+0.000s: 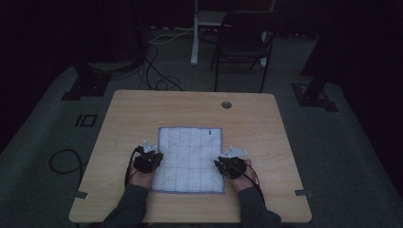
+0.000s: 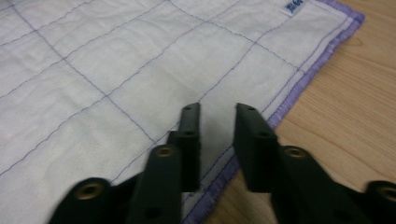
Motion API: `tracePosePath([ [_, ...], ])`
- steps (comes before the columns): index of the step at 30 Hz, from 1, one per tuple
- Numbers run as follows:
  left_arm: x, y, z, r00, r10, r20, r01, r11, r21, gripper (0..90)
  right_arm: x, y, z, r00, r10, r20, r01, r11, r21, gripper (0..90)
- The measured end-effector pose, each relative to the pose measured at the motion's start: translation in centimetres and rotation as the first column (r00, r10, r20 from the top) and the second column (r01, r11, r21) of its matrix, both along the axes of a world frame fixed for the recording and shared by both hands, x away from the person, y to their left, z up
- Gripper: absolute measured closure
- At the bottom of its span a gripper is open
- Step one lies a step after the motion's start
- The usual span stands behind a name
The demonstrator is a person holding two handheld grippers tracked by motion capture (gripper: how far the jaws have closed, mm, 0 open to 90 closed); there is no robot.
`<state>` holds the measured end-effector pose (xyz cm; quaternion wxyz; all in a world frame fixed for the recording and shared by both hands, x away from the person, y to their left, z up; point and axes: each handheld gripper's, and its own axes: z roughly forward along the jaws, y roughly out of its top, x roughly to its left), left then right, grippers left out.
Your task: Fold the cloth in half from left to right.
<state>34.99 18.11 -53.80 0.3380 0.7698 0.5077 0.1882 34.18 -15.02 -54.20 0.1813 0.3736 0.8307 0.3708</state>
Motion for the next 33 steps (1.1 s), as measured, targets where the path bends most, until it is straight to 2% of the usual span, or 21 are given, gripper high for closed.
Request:
tracePosePath([
  [5, 0.1, 0.1, 0.1, 1.0, 0.003, 0.0, -0.003, 0.9999, 0.013, 86.0, -0.1, -0.1, 0.2, 0.9995, -0.018, 0.027, 0.019, 0.9998, -0.003, 79.2],
  [9, 0.3, 0.4, 0.2, 0.9999, 0.012, -0.003, -0.011, 0.9997, 0.021, 86.0, 0.0, -0.5, 0.2, 0.999, -0.041, 0.018, 0.041, 0.9991, 0.012, 79.5],
  [16, 0.3, 0.5, 0.3, 0.9999, 0.016, -0.006, -0.016, 0.9996, 0.022, 86.2, 0.2, -0.4, -0.1, 0.9992, -0.037, 0.015, 0.037, 0.9992, 0.014, 81.1],
  [18, 0.3, 0.5, 0.4, 0.9999, 0.016, -0.005, -0.016, 0.9998, 0.015, 86.2, 0.3, -0.4, -0.3, 0.9993, -0.037, 0.002, 0.037, 0.9993, 0.003, 81.7],
  [22, 0.3, 0.7, 0.8, 1.0, 0.008, 0.002, -0.008, 0.9998, -0.016, 86.3, 0.4, -0.4, -0.3, 0.9994, -0.036, 0.002, 0.036, 0.9993, 0.009, 81.9],
  [33, 0.2, 0.5, 1.8, 0.9995, -0.011, 0.028, 0.012, 0.9989, -0.045, 86.3, 0.4, -0.5, -0.3, 0.9994, -0.034, -0.003, 0.034, 0.9993, 0.015, 81.8],
])
